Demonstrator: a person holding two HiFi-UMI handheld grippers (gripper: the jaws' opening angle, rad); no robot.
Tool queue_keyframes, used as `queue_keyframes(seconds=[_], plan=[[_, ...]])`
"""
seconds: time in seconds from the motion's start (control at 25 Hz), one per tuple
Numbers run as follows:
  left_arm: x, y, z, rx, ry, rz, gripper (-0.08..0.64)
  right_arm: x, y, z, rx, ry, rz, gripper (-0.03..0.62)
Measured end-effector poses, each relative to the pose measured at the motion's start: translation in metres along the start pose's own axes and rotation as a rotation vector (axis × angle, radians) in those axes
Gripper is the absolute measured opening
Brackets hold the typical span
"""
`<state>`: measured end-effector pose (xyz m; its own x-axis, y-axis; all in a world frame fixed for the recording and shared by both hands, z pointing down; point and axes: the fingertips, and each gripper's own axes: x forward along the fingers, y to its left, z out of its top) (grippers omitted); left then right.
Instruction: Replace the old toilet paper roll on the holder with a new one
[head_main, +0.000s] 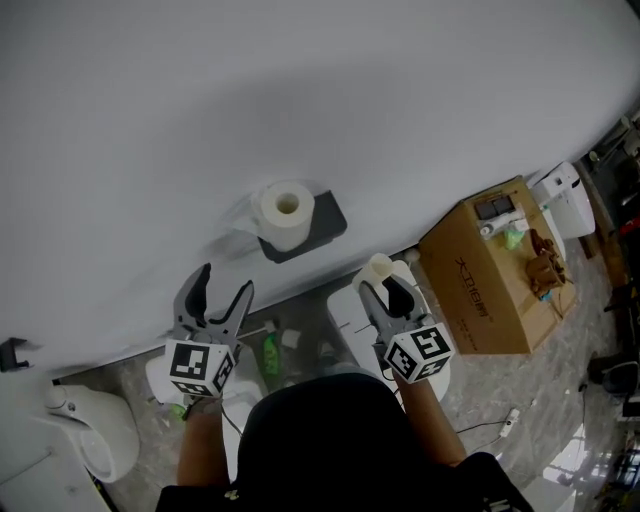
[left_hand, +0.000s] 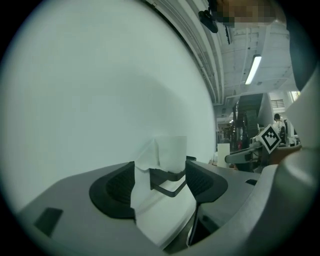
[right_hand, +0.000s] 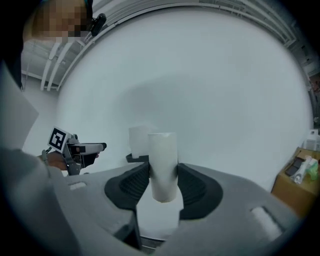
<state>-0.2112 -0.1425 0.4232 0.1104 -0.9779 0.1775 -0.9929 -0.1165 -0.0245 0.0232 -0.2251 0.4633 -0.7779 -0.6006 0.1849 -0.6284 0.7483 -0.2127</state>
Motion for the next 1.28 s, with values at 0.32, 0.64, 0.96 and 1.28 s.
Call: queue_keyframes(seconds=[0.32, 0.64, 0.96, 1.28], plan=[[-0.050, 0.018, -0.014, -0.023, -0.027, 0.135, 0.125, 0.030, 0.050, -0.002, -0.060, 0.022, 0.173, 0.172], [-0.073, 0.014, -0.024, -0.071, -0.055, 0.185, 0.018, 0.042, 0.074, -0.002, -0.097, 0.035, 0.257, 0.172], [-0.070, 0.007, -0.030, -0.093, -0.056, 0.180, 0.015, 0.039, 0.077, -0.001, -0.118, 0.034, 0.287, 0.172], [-0.065, -0.002, -0.033, -0.047, -0.012, 0.157, 0.015, 0.035, 0.076, 0.005, -0.135, 0.015, 0.297, 0.170]])
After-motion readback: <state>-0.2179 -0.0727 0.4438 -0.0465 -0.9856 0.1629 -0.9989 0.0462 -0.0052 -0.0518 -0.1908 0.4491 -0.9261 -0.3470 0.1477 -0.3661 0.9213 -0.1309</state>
